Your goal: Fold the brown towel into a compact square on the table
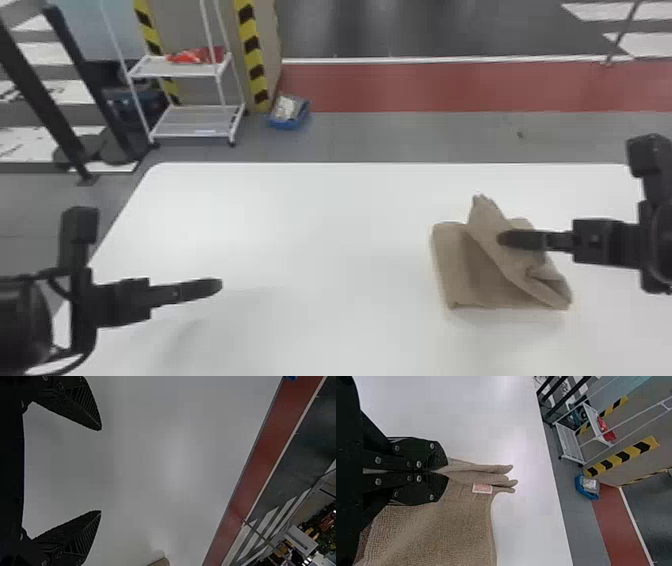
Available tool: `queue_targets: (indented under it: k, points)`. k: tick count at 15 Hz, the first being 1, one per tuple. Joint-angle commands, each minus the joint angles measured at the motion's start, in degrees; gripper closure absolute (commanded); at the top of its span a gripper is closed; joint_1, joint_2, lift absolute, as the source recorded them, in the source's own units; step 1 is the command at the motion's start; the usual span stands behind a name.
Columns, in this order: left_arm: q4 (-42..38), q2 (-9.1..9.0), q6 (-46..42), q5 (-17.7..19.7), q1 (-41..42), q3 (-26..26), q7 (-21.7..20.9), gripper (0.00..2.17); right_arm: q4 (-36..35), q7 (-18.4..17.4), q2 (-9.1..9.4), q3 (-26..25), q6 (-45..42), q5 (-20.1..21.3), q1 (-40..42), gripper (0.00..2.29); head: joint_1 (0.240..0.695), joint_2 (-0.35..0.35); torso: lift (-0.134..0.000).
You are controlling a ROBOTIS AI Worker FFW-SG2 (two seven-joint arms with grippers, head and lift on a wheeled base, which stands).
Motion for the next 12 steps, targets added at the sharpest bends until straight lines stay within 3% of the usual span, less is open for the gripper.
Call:
queue_targets:
  k: [1,2,3,4,5,6,10,12]
  points:
    - [0.25,0.07,-0.47,0.04,0.17,0.23,0.00,0.15,0.00,-0.05,0.01,0.96,0.12,1.65,0.47,1.29,0.695,0.067,-0.124]
    - [0.25,0.07,-0.47,0.04,0.26,0.23,0.00,0.15,0.00,-0.14,0.19,2.02,0.12,2.09,0.74,1.24,0.695,0.067,-0.124]
    - [0.25,-0.01,-0.65,0.13,0.35,0.14,0.00,0.15,0.00,-0.49,0.71,3.16,0.12,2.62,1.17,0.88,0.695,0.068,-0.124]
    - [0.16,-0.01,-0.65,0.31,0.35,0.14,0.00,0.15,0.00,-0.67,1.24,3.86,0.12,2.62,1.26,0.70,0.695,0.072,-0.124]
    - [0.16,-0.01,-0.65,0.39,0.35,0.14,0.09,0.15,-0.09,-1.28,2.21,4.21,0.12,2.62,1.53,0.24,0.695,0.078,-0.124]
    - [0.07,-0.01,-0.82,0.39,0.35,0.23,0.09,0.15,-0.18,-1.99,2.74,4.30,0.12,2.44,1.88,0.04,0.695,0.085,-0.124]
    - [0.07,0.07,-1.35,0.66,0.26,0.84,0.00,0.15,-0.88,-4.80,3.84,3.60,0.12,0.16,2.49,0.02,0.695,0.114,-0.124]
    - [0.07,0.07,-1.35,0.75,0.17,0.84,0.00,0.15,-0.79,-8.32,3.84,3.60,0.12,-0.11,2.41,0.04,0.695,0.118,-0.124]
